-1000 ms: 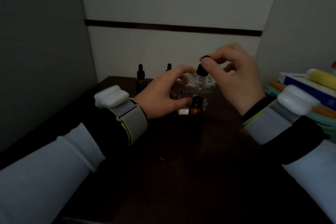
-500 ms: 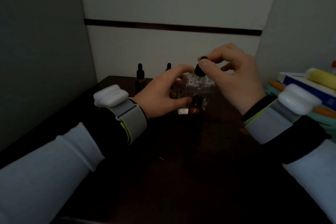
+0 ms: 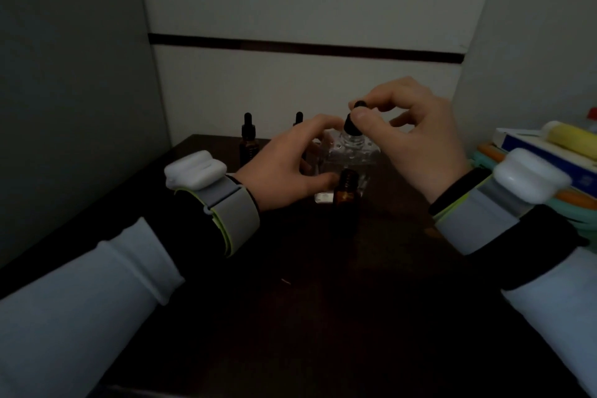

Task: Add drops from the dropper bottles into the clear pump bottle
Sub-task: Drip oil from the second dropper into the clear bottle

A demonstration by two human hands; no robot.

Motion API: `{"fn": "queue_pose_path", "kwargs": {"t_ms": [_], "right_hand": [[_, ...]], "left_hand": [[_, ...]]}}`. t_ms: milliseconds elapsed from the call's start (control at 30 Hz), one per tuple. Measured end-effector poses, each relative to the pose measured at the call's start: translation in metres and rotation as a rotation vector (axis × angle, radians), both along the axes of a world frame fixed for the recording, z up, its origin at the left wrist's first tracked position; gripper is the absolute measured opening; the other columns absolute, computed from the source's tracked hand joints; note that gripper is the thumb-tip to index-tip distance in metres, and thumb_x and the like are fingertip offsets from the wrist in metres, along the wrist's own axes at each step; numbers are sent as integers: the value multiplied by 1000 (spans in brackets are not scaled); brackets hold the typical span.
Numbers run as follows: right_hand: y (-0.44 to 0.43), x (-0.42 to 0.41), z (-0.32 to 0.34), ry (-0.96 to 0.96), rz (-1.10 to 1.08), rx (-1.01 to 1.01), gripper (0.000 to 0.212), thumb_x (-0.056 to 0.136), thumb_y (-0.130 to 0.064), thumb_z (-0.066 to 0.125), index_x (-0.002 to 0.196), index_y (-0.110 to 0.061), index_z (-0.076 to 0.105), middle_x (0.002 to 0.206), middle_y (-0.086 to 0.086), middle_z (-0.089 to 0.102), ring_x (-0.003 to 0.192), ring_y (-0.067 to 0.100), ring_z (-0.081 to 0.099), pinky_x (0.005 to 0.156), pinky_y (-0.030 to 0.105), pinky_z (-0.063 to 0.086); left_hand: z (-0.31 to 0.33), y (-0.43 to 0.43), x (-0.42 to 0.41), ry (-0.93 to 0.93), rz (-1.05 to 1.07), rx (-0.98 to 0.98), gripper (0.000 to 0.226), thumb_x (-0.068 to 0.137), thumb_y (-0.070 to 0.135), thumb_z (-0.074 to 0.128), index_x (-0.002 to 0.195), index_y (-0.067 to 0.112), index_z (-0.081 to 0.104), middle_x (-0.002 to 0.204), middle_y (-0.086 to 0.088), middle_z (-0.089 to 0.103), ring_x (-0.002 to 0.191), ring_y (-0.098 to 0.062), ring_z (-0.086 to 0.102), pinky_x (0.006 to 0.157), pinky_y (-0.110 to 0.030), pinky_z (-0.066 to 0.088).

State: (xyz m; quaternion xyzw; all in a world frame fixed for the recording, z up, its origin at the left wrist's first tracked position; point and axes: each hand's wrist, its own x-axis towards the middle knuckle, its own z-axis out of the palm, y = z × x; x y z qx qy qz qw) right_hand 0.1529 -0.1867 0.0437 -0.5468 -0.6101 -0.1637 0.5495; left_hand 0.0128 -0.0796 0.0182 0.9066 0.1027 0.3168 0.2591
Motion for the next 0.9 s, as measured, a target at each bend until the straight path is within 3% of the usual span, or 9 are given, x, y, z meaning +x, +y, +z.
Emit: {"fn": "queue_pose_path", "kwargs": {"t_ms": [233,333,433,600,733,900], "right_hand": [[-4,-1,7,19,-35,171,9,81,-38,60,75,-42,54,84,-20,53,92,13,55,73,22,42],[-9,1,16,86,-28,311,5,85,-31,59,83,-36,56,91,-7,55,89,15,57,69,21,42],[-13,3,21,156,10,356,8,84,-27,59,79,-31,55,88,10,60,83,18,60,67,27,47],[-7,0,12,61,49,196,12,80,-27,59,71,-31,51,75,-15,50,73,-1,50,68,16,38],[-4,0,7,8,51,147,13,80,-29,60,71,-34,51,76,-15,50,76,5,51,69,24,41],[-1,-1,4,-31,39,68,13,79,-33,58,67,-32,52,76,-18,51,80,12,52,72,29,42]], "left_hand": [[0,0,-1,-13,-6,0,57,82,20,70,131,30,42,121,1,53,103,-9,55,80,-22,49],[0,1,-1,-2,-4,7,58,82,19,70,131,30,41,122,1,52,106,-9,54,81,-23,49],[-1,1,-1,-3,-6,5,58,82,18,70,131,29,42,123,0,52,105,-8,53,80,-21,49],[-2,2,1,-11,-9,7,56,81,19,71,129,31,42,119,2,53,104,-8,54,79,-21,50],[-1,1,1,-24,-14,-2,56,81,17,71,124,36,40,118,1,53,104,-8,55,79,-23,51],[-1,1,1,-26,-20,-5,57,81,16,71,129,27,43,116,-1,55,101,-9,58,78,-28,52]]}}
